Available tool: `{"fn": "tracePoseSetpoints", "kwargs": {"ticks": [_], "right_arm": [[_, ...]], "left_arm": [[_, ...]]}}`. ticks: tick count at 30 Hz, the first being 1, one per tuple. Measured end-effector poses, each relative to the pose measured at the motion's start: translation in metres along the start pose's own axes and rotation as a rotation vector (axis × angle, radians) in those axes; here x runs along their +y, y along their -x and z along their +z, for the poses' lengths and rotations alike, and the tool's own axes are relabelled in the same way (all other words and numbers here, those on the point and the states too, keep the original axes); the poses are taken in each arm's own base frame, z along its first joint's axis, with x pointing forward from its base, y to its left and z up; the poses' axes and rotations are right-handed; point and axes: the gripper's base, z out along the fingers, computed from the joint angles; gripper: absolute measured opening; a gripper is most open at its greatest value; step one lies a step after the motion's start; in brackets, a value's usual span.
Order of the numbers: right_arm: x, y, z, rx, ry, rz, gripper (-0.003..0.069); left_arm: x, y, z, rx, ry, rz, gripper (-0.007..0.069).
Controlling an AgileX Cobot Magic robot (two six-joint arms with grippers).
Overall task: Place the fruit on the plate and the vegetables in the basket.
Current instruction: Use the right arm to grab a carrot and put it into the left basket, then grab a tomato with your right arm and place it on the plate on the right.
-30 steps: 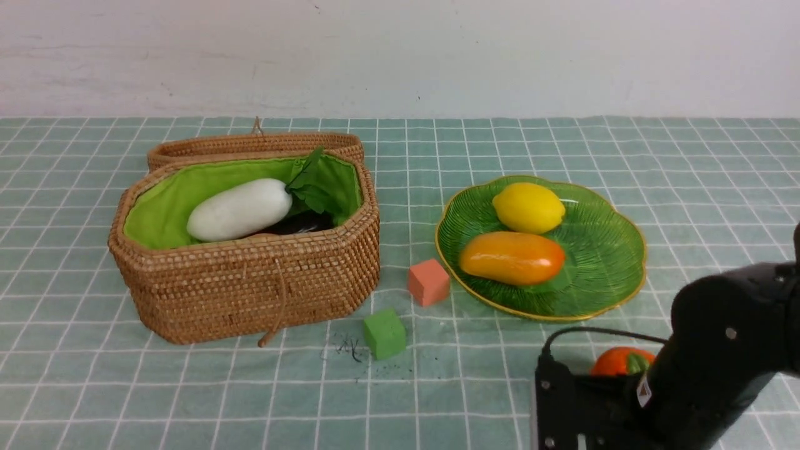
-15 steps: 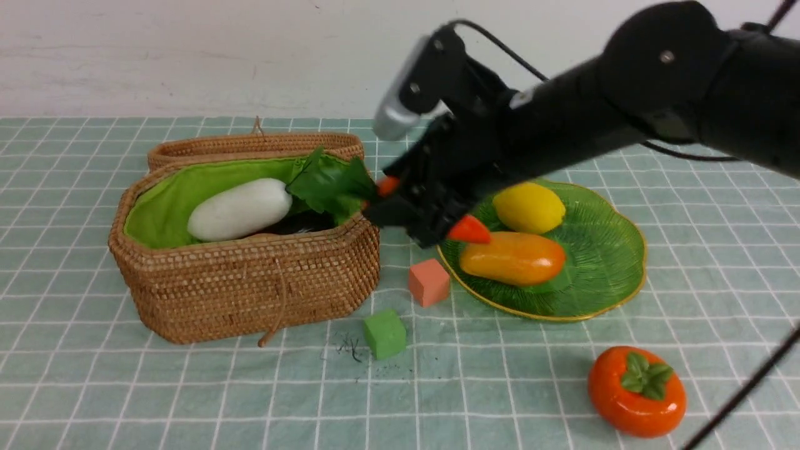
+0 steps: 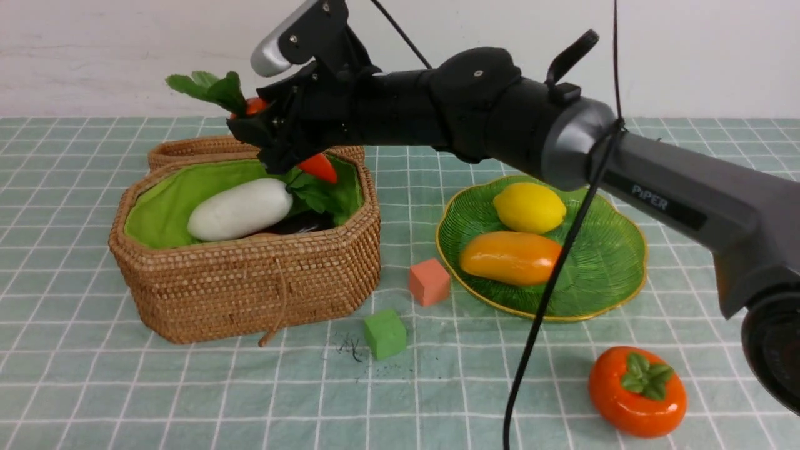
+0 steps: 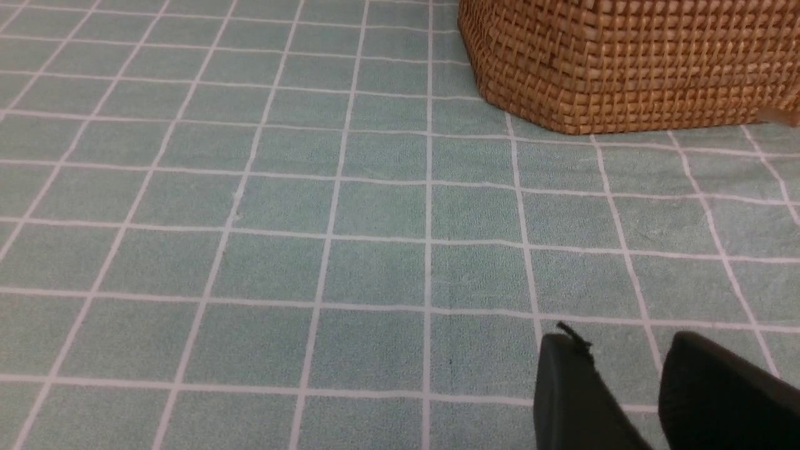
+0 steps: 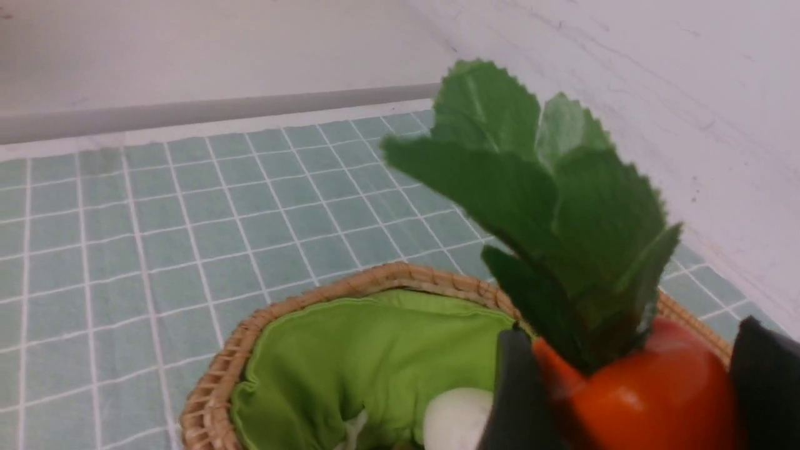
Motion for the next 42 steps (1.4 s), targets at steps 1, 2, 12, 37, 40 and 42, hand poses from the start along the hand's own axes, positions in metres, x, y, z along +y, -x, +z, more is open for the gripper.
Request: {"fn": "tracePoseSetpoints", "kwargs": {"ticks": [1,2,12,37,40,42], "right_arm": [[0.000,0.001,-0.001,0.000,0.004,0.000,0.0503],[0.000,0.003,-0.002,-0.001,0.006,0.005,0.0562],[-0.024,0.060,-0.095,0.181,0.036,-0.128,0.0652],[0.031,-0.112,-0.329,0.910,-0.411,0.704,0.0549],[0.022,-0.126,-0.339,0.744,-0.383,0.882,0.0549],[0.013,-0.136,-0.341,0.636,-0.379,0.936,0.0554]], "left_arm": [[0.000,0.000,0.000,0.000,0.000,0.000,0.0218],[0.000,0.000,0.000,0.000,0.000,0.000,0.0218],[0.000,0.000,0.000,0.000,0.000,0.001,0.0221],[0.001,0.000,0.000,-0.002,0.009,0.018,0.0237],[0.001,0.000,0.000,-0.002,0.009,0.018,0.0237],[0.001,0.000,0.000,-0.002,0.009,0.018,0.0237]]}}
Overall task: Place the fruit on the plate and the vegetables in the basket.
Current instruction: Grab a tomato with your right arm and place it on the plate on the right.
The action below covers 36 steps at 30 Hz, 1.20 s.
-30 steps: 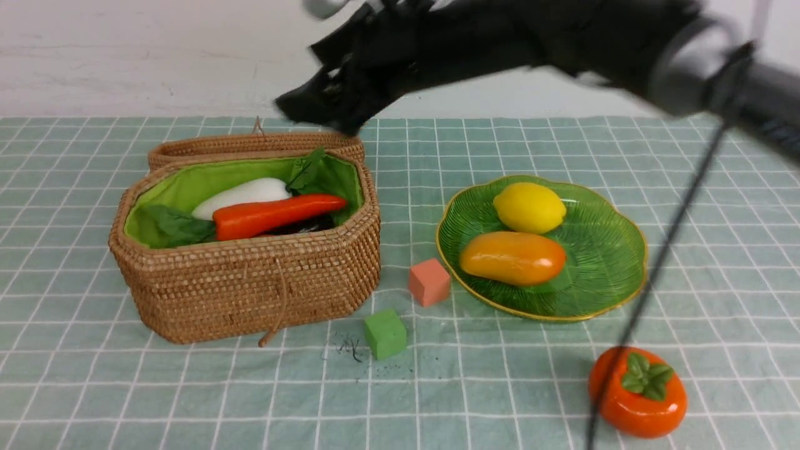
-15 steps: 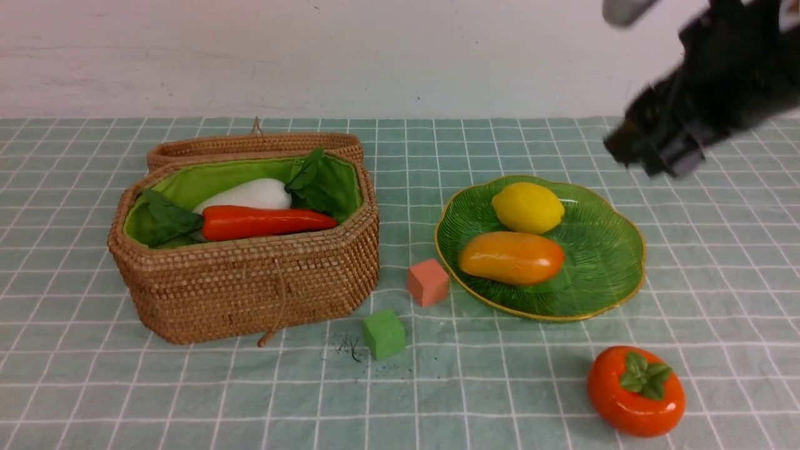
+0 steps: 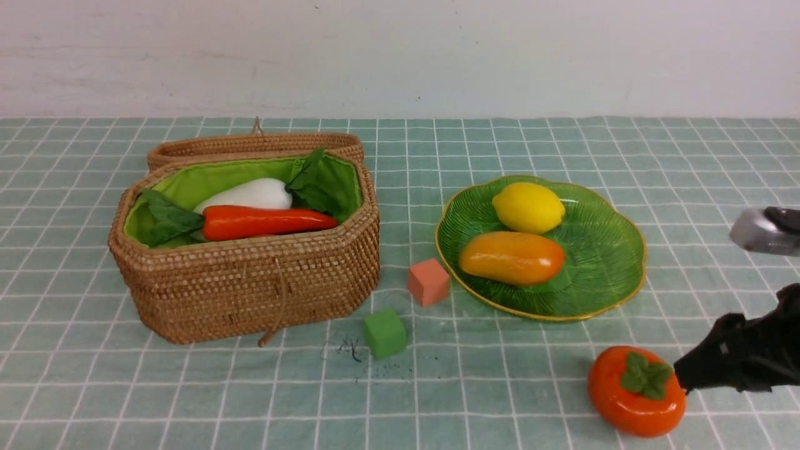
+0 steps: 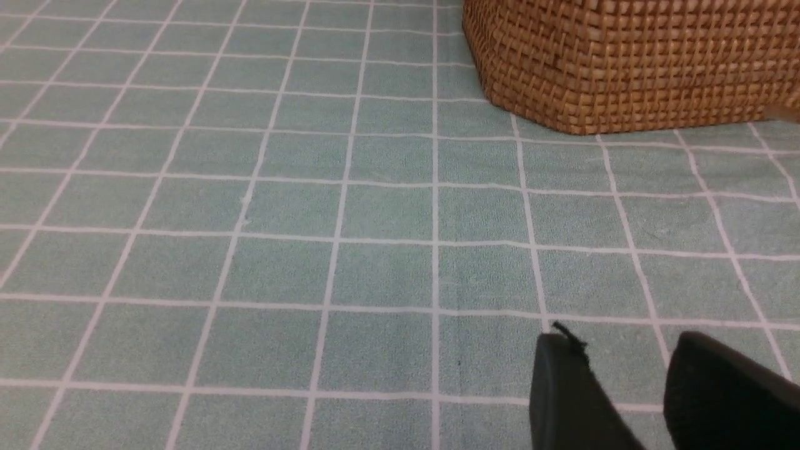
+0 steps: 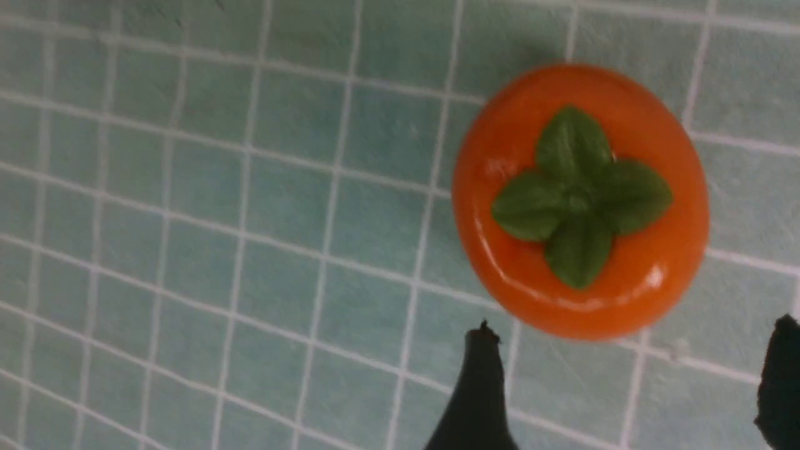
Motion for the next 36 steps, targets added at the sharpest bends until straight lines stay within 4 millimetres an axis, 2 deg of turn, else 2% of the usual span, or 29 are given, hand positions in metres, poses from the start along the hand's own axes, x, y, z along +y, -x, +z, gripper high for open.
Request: {"fn": "tracePoseSetpoints", "kwargs": {"ticks": [2,4,7,10,12,15,20,24,31,33,34,36], "right_arm": [[-0.007,0.002,0.005,-0.022,0.015,0.003,0.0559],[-0.021,0.005,0.022,-0.033,0.039,0.026,0.0566],[-0.029,0.005,0.040,-0.005,0.064,0.045,0.0568],[-0.042,-0.002,0.075,0.078,0.090,0.047,0.0568],[-0.044,-0.006,0.088,0.125,0.139,0.084,0.0564],[-0.042,-0.009,0.097,0.155,0.195,0.118,0.0524],[-0.041,-0.006,0.096,0.147,0.205,0.093,0.0503],[-0.039,0.009,0.087,0.100,0.194,0.042,0.0503],[-0.023,0.084,0.051,-0.195,0.199,-0.020,0.0503],[-0.022,0.094,0.049,-0.244,0.163,-0.033,0.0503],[-0.023,0.106,0.046,-0.314,0.088,-0.062,0.0503],[-0.024,0.113,0.048,-0.355,0.029,-0.073,0.0503]], "left_arm": [[0.000,0.000,0.000,0.000,0.000,0.000,0.0237],[0.000,0.000,0.000,0.000,0.000,0.000,0.0237],[0.000,0.000,0.000,0.000,0.000,0.000,0.0237],[0.000,0.000,0.000,0.000,0.000,0.000,0.0237],[0.000,0.000,0.000,0.000,0.000,0.000,0.0237],[0.000,0.000,0.000,0.000,0.000,0.000,0.0237],[0.000,0.000,0.000,0.000,0.000,0.000,0.0237],[0.000,0.000,0.000,0.000,0.000,0.000,0.0237],[0.000,0.000,0.000,0.000,0.000,0.000,0.0237],[0.000,0.000,0.000,0.000,0.000,0.000,0.0237],[0.000,0.000,0.000,0.000,0.000,0.000,0.0237],[0.000,0.000,0.000,0.000,0.000,0.000,0.0237]]}}
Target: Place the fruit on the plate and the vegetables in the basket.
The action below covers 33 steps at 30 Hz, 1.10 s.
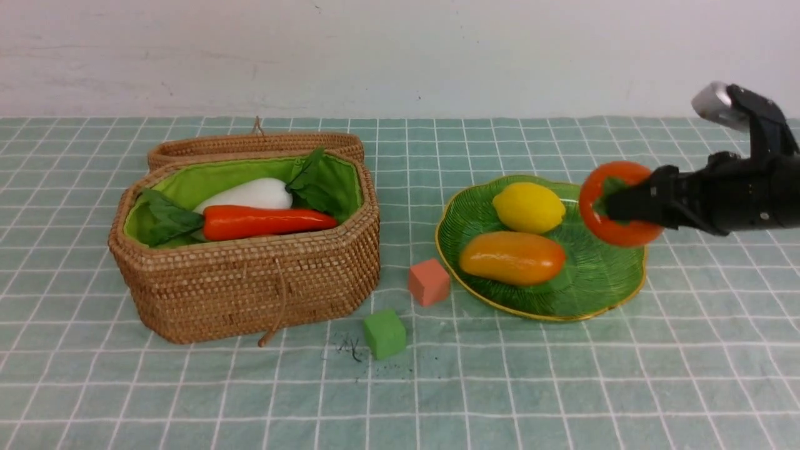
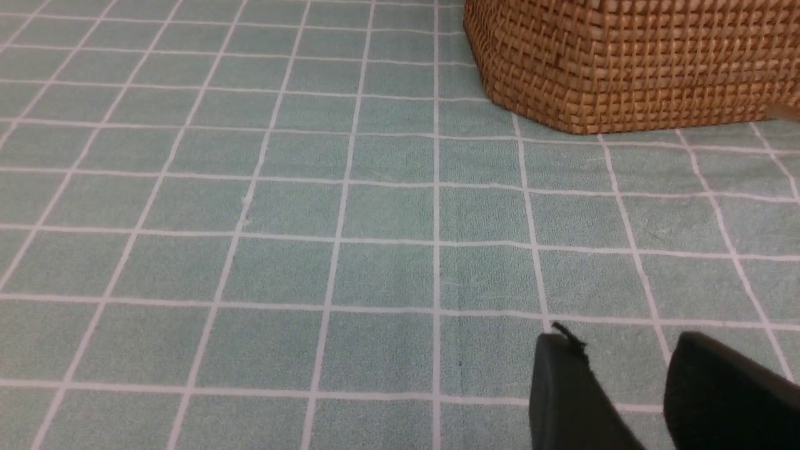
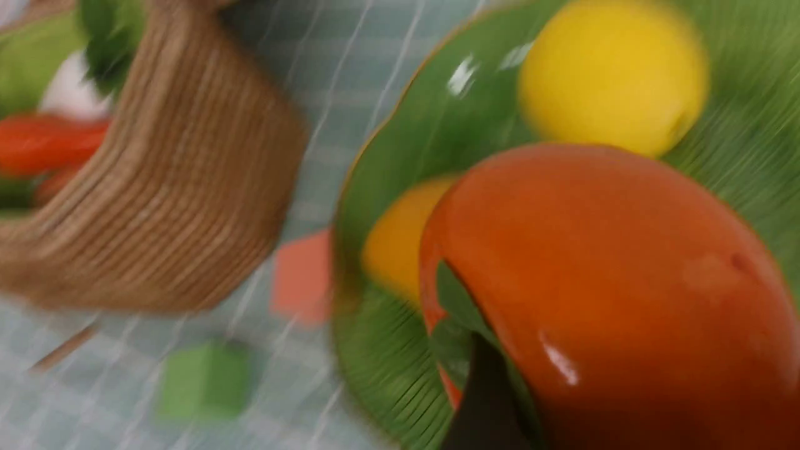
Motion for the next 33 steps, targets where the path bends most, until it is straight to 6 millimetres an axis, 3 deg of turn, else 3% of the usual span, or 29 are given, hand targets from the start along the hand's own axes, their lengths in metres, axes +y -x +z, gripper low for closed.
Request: {"fn": "tracePoseSetpoints", "kwargs": {"ticks": [6,9,13,18,21,24,25,29,33], "right_arm": [[-0.008,-0.012,0.034,0.014,-0.105,-0.014,0.0503],[-0.011,-0.021,0.046,0.051,-0.098,-0.002,0.0575],[-0.013,-0.024,0.050,0.060,-0.103,0.006,0.0673],[-0.009,-0.017,0.042,0.036,-0.100,-0.009,0.0664],[0.008,-0.006,0.022,0.013,-0.039,-0.043,0.0647],[0.043,0.005,-0.017,0.025,0.099,-0.127,0.0605],[0.045,0.004,-0.019,0.032,0.106,-0.140,0.0605],[0.089,-0.005,-0.085,0.191,0.231,-0.211,0.0474],[0.104,-0.027,-0.133,0.315,0.131,-0.178,0.0242]], "left_arm": [[0.000,0.000,0.000,0.000,0.000,0.000,0.0237],[0.000,0.000,0.000,0.000,0.000,0.000,0.0237],[0.000,0.000,0.000,0.000,0.000,0.000,0.0237],[0.000,0.000,0.000,0.000,0.000,0.000,0.0237],[0.000,0.000,0.000,0.000,0.000,0.000,0.0237],[0.000,0.000,0.000,0.000,0.000,0.000,0.0237],[0.000,0.000,0.000,0.000,0.000,0.000,0.0237],[0.000,0.000,0.000,0.000,0.000,0.000,0.0237],[0.000,0.000,0.000,0.000,0.000,0.000,0.0237]]}}
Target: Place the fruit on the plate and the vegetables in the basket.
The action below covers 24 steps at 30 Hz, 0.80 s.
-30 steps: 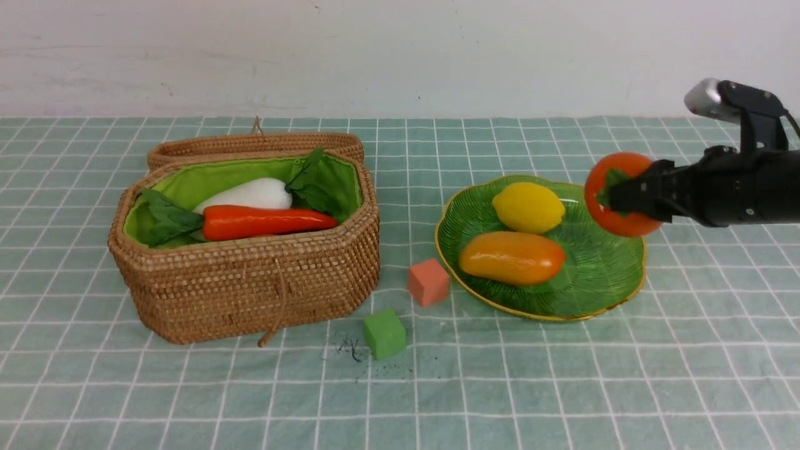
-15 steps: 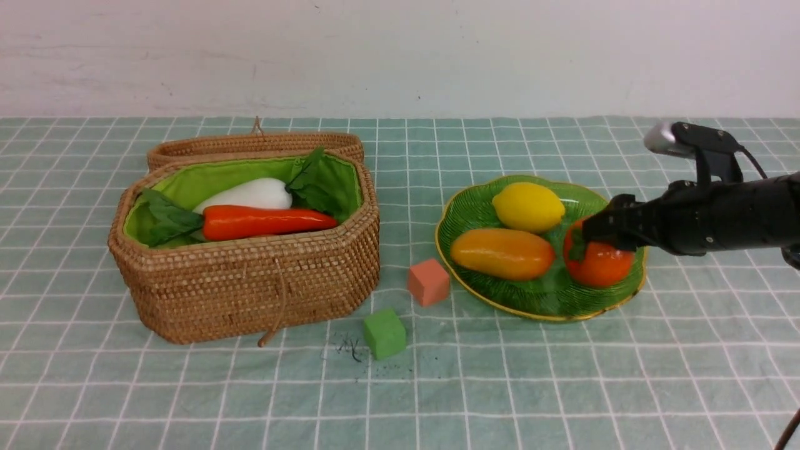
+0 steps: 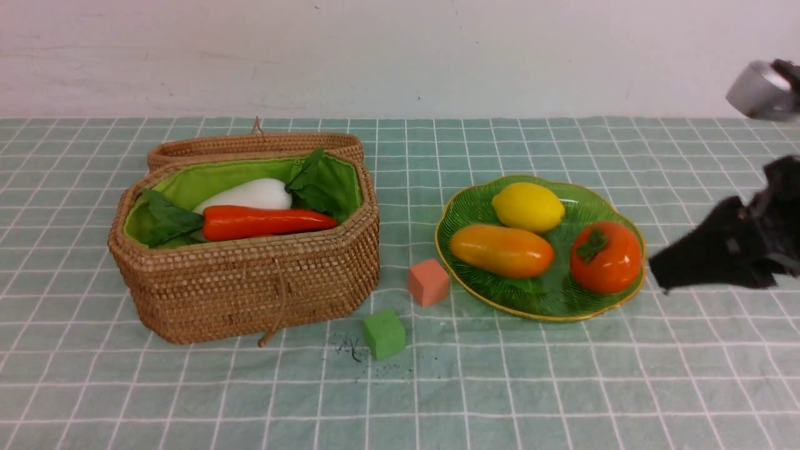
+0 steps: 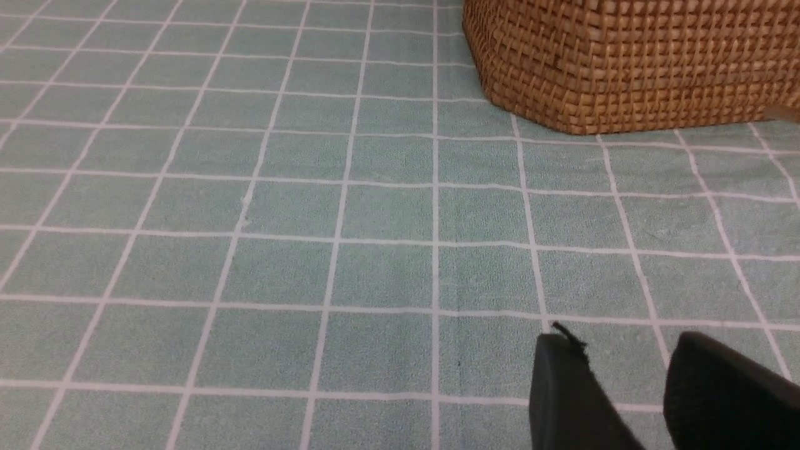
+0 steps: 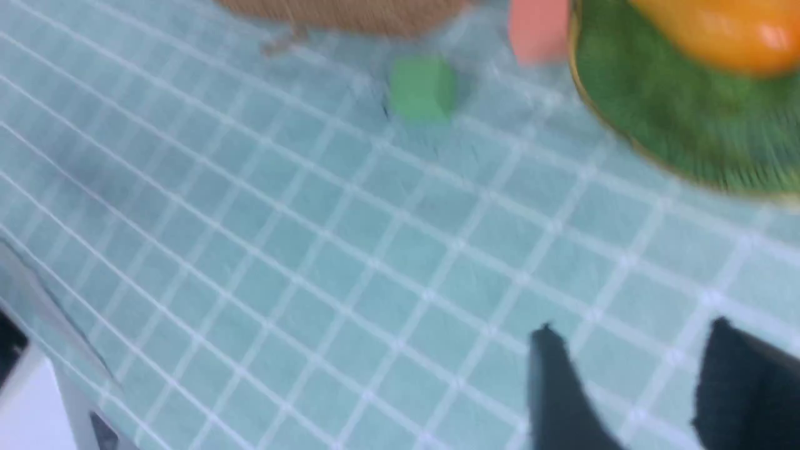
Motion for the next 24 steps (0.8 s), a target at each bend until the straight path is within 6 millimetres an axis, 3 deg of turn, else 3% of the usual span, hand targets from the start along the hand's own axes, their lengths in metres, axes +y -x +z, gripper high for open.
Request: {"fn": "tracePoseSetpoints", "kwargs": {"ticks": [1,2,3,6,16,21,24], "right_arm": [[0.000,-0.002,-0.001,0.009,-0.014,0.001,0.0242],[0.008,-0.012,-0.014,0.007,-0.061,0.031,0.0116],[0.013,-0.018,-0.022,0.001,-0.085,0.048,0.0055],[0.030,-0.030,-0.045,-0.038,-0.111,0.086,-0.0011],[0.087,-0.076,-0.105,-0.234,-0.133,-0.012,-0.0016],[0.104,-0.096,-0.122,-0.316,-0.160,-0.083,-0.0014],[0.108,-0.111,-0.132,-0.365,-0.284,-0.187,-0.0013]], "left_arm": [[0.000,0.000,0.000,0.000,0.000,0.000,0.0237],[0.000,0.000,0.000,0.000,0.000,0.000,0.0237],[0.000,0.000,0.000,0.000,0.000,0.000,0.0237],[0.000,0.000,0.000,0.000,0.000,0.000,0.0237],[0.000,0.000,0.000,0.000,0.000,0.000,0.0238],[0.000,0.000,0.000,0.000,0.000,0.000,0.0238],[0.000,0.000,0.000,0.000,0.000,0.000,0.0238]]}}
